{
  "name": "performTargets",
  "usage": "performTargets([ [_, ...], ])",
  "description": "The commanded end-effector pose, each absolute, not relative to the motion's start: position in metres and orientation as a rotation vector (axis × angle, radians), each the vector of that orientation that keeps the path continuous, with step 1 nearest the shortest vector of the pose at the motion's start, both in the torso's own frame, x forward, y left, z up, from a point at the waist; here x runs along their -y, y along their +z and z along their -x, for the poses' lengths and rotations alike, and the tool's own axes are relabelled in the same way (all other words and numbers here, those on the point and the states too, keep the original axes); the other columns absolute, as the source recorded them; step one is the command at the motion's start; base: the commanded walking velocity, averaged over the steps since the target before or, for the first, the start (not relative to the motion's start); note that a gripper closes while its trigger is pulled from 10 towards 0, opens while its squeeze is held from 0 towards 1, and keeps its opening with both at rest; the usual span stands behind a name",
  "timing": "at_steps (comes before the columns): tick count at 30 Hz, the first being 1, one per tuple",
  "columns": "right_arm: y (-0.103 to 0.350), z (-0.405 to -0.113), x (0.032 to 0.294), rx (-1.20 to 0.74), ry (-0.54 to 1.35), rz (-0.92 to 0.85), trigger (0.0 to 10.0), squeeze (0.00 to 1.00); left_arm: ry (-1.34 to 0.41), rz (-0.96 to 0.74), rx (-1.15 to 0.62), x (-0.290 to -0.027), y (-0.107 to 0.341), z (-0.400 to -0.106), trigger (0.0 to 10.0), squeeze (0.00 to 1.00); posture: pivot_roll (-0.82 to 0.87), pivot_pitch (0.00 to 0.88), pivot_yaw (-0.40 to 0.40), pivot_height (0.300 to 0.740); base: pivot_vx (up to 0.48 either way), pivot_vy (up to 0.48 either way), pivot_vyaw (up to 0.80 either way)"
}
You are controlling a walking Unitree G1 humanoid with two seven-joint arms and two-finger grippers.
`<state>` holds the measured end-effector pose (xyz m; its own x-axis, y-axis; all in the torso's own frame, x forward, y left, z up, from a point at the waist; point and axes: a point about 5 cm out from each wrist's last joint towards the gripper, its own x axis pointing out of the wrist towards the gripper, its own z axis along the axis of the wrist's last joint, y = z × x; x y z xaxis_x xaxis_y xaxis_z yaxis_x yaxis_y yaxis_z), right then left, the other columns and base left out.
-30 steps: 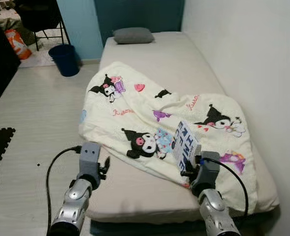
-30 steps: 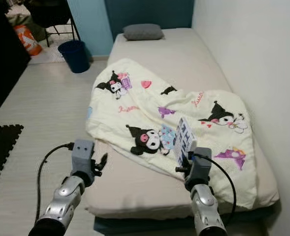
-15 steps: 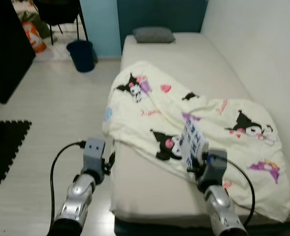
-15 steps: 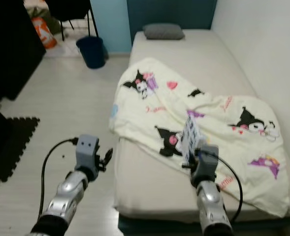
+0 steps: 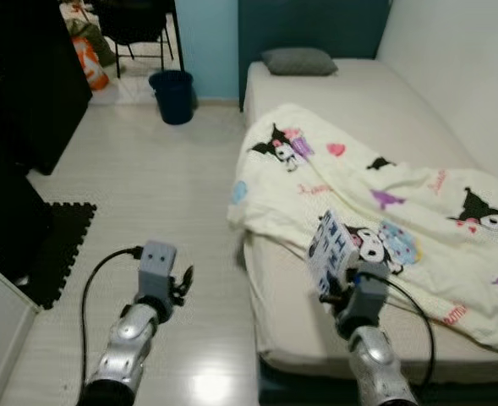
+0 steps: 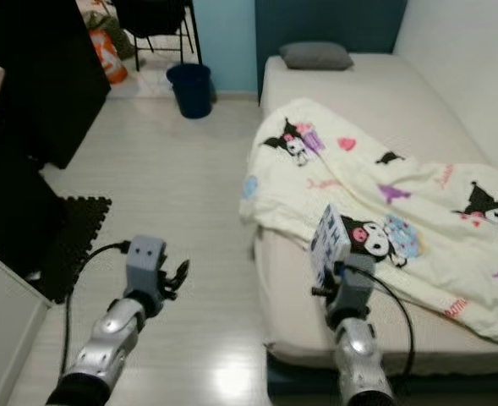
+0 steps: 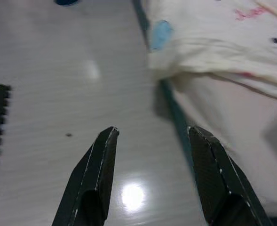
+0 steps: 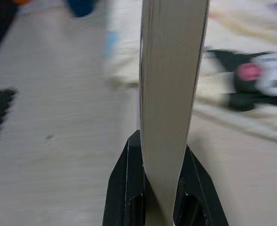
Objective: Clean up the room
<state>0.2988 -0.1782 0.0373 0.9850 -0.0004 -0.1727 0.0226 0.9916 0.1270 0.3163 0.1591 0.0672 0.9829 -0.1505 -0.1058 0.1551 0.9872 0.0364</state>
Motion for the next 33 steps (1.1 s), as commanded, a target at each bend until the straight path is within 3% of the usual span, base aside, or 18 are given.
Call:
performTargets([
  [1, 0.0410, -0.2994, 0.1807, -0.143, -0.021, -0.142, 10.0, 0.00, -0.152, -0.039, -0.143, -0.1607, 0.0585, -0.3109, 10.0, 0.00, 0.05, 0.144, 0.028, 0.740, 0.000, 0.364, 0.00],
  [15, 0.0392, -0.2972, 0.1786, -0.140, -0.009, -0.151, 10.0, 0.00, -0.147, -0.041, -0.142, -0.1631, 0.0587, -0.3106, 10.0, 0.00, 0.05, 0.141, 0.024, 0.740, 0.000, 0.365, 0.00],
  [26, 0.0383, -0.2965, 0.1794, -0.141, -0.010, -0.154, 10.0, 0.00, -0.154, -0.082, -0.165, -0.1611, 0.0569, -0.3104, 10.0, 0.00, 0.05, 0.138, 0.022, 0.740, 0.000, -0.404, 0.00],
  [33, 0.0380, -0.2973, 0.1809, -0.147, -0.006, -0.151, 10.0, 0.00, -0.119, -0.057, -0.150, -0.1660, 0.0583, -0.3090, 10.0, 0.00, 0.06, 0.140, 0.008, 0.740, 0.000, 0.000, 0.00],
])
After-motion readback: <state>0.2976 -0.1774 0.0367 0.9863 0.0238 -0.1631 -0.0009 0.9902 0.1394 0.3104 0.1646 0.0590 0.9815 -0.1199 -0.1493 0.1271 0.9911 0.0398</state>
